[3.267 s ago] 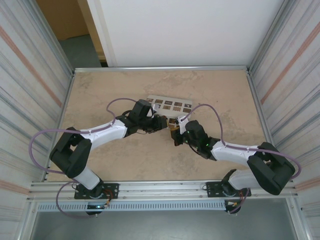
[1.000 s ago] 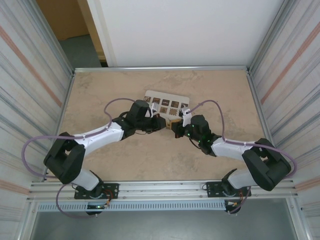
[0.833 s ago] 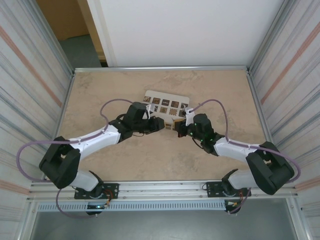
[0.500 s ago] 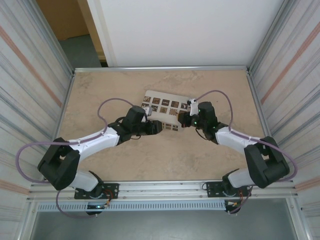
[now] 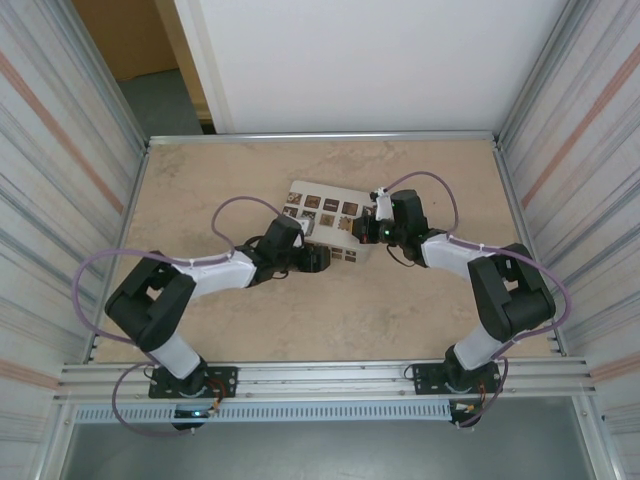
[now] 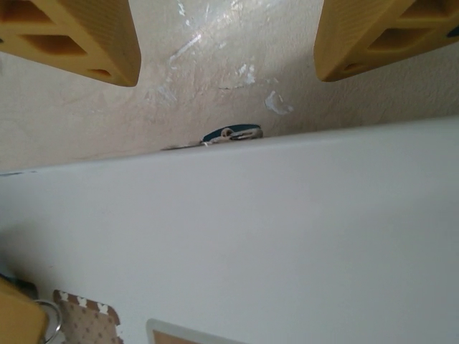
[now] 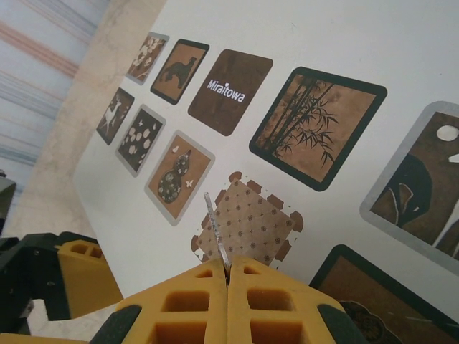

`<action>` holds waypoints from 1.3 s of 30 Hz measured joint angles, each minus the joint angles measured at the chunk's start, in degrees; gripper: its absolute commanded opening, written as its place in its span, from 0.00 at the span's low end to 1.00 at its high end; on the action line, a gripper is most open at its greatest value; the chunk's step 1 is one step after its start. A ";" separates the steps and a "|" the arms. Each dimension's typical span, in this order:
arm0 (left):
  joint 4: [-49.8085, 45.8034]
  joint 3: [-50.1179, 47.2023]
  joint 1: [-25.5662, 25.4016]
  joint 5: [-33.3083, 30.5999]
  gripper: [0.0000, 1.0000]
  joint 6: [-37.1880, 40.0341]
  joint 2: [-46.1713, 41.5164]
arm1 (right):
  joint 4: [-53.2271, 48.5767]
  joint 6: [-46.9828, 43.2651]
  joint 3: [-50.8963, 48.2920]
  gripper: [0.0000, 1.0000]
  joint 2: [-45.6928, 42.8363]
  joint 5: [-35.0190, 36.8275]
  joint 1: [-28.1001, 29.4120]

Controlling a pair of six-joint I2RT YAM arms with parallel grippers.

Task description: Unlock the padlock with the key

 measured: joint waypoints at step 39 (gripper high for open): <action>14.97 0.92 0.28 1.11 0.37 -1.81 11.02 | -0.68 -0.46 -0.61 0.00 -1.14 3.93 1.05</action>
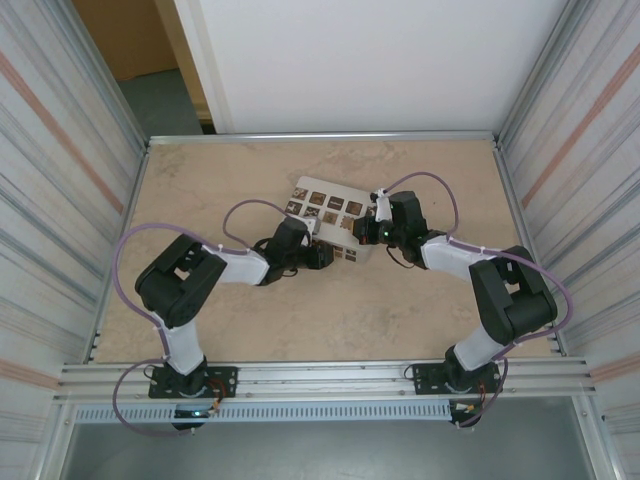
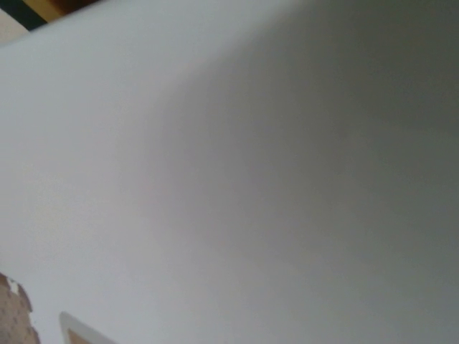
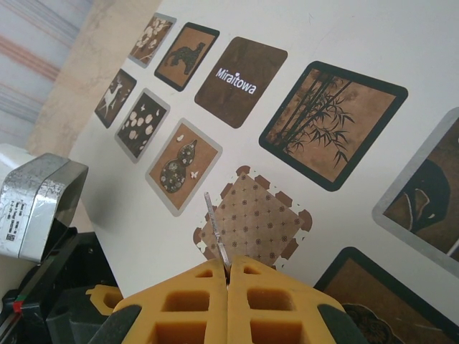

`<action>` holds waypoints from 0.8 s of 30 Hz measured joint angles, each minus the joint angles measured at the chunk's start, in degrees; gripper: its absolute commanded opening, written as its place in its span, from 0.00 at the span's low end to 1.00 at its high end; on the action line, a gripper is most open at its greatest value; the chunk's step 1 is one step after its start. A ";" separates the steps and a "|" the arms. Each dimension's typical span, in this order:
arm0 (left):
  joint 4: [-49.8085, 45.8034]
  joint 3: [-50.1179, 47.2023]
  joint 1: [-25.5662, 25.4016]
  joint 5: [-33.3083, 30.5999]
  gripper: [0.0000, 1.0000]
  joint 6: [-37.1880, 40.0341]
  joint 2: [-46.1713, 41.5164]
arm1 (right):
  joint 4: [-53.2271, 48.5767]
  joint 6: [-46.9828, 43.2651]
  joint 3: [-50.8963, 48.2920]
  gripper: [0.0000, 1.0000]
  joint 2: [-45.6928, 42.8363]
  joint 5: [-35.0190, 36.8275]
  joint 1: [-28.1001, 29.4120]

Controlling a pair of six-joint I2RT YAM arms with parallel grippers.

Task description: Unlock the padlock with the key

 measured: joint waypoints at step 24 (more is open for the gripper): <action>-1.05 -0.07 -1.53 -3.39 0.14 -5.99 -1.81 | -4.33 -4.02 -7.06 0.00 -12.68 0.09 2.64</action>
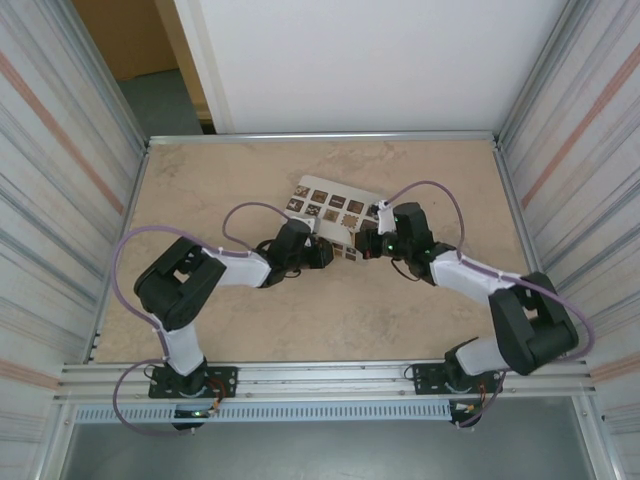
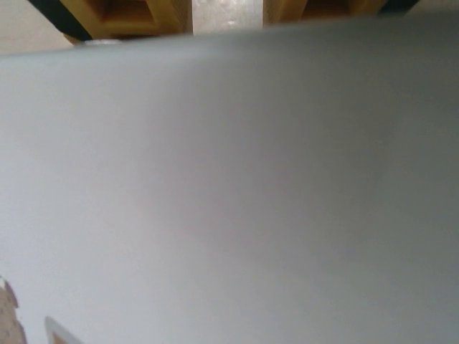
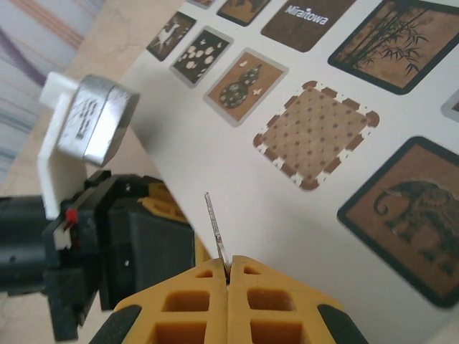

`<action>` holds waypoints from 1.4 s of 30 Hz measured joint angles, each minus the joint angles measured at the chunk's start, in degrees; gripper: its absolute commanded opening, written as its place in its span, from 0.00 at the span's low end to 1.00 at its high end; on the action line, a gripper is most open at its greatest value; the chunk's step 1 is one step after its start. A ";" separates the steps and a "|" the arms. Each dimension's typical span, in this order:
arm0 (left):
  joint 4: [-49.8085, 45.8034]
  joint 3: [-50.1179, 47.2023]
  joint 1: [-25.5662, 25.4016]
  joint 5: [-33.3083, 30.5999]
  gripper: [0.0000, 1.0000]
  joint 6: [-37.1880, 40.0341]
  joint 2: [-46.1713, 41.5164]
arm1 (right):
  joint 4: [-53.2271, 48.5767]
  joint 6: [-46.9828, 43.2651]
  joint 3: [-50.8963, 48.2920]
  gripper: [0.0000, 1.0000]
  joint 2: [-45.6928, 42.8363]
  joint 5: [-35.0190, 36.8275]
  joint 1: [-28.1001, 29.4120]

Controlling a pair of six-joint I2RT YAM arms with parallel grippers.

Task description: Unlock the padlock with the key

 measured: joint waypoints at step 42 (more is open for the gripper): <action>-15.78 4.76 -0.37 12.87 0.02 -20.17 -8.55 | 7.34 -9.51 -13.44 0.00 -4.00 22.99 18.95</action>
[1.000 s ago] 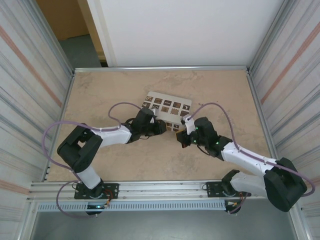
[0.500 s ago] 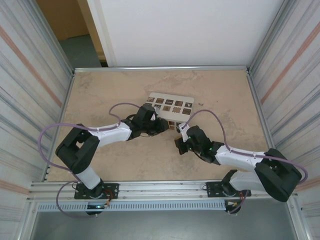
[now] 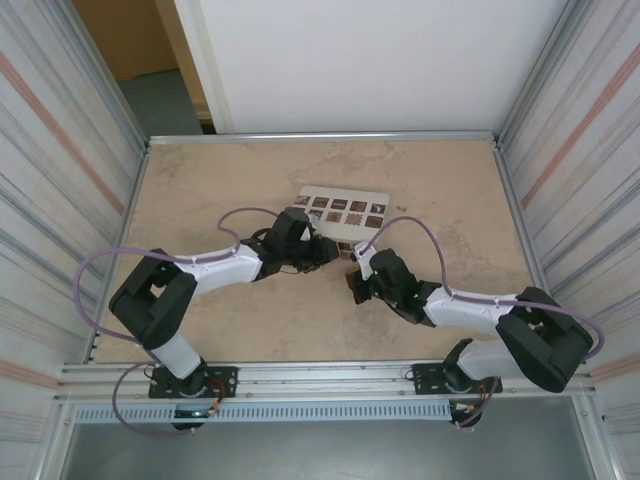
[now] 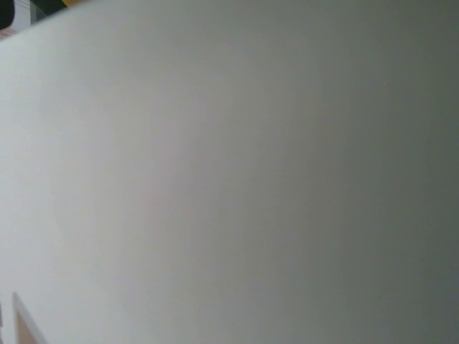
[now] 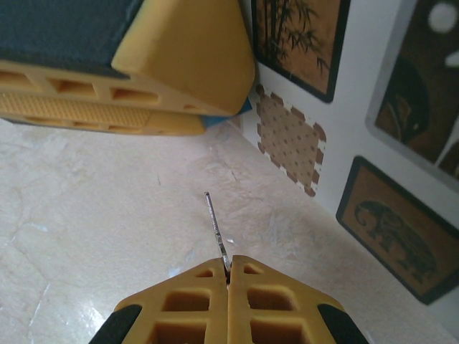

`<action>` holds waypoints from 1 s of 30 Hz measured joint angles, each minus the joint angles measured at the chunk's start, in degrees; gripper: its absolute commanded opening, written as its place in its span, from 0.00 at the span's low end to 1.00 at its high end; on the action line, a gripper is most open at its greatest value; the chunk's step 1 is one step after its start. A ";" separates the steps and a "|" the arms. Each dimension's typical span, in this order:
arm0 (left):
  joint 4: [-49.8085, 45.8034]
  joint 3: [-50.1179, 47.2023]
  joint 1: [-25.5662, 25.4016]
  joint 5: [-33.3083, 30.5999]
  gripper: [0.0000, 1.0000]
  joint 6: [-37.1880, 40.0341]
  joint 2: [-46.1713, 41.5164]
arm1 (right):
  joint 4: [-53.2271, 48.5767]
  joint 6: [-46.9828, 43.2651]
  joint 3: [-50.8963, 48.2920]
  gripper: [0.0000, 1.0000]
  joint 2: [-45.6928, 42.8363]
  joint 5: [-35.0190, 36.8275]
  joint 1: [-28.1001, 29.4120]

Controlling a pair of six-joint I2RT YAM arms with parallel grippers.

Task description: Unlock the padlock with the key

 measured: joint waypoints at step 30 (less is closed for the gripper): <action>0.00 -0.04 0.04 0.33 0.02 -0.44 0.00 | 3.08 0.00 2.36 0.00 2.93 -0.22 -1.64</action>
